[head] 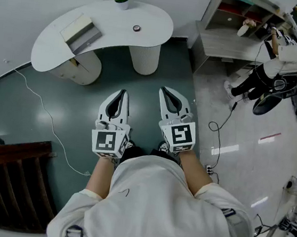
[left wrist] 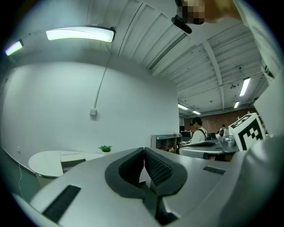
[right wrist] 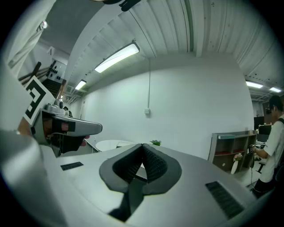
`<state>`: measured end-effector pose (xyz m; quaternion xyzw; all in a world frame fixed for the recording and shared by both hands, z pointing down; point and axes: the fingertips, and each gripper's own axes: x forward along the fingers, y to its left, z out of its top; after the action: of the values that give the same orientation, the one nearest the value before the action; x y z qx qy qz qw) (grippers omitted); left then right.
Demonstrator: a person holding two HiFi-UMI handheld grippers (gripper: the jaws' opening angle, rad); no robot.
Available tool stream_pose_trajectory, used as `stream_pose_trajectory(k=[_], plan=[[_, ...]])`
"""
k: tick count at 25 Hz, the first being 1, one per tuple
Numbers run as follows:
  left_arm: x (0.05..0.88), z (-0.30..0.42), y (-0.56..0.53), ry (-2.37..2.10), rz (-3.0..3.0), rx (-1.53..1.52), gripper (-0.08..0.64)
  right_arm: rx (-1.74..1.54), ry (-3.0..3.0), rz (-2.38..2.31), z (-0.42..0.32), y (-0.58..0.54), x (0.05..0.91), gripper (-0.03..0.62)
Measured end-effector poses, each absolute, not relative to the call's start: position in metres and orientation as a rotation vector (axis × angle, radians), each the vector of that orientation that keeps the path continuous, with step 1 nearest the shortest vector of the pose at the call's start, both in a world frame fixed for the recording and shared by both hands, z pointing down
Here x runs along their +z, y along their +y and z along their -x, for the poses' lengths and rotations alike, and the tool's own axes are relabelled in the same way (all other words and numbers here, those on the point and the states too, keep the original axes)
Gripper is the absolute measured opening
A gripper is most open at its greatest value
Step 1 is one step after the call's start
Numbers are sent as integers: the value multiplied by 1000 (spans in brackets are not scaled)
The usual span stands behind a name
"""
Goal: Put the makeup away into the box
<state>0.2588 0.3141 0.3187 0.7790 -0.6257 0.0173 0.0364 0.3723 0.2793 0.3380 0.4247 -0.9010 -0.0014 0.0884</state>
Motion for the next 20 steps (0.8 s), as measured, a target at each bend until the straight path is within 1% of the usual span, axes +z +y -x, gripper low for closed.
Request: stream_pose_trajectory(k=[8, 14, 20], plan=[[324, -226, 322, -1910, -2393, 41, 20, -9, -2717, -1249, -337, 292, 329, -2], [335, -204, 331, -1884, -2373, 30, 20, -17, -2671, -1216, -320, 301, 344, -2], [347, -176, 345, -1827, -2389, 26, 20, 1, -2630, -1190, -285, 317, 351, 72]])
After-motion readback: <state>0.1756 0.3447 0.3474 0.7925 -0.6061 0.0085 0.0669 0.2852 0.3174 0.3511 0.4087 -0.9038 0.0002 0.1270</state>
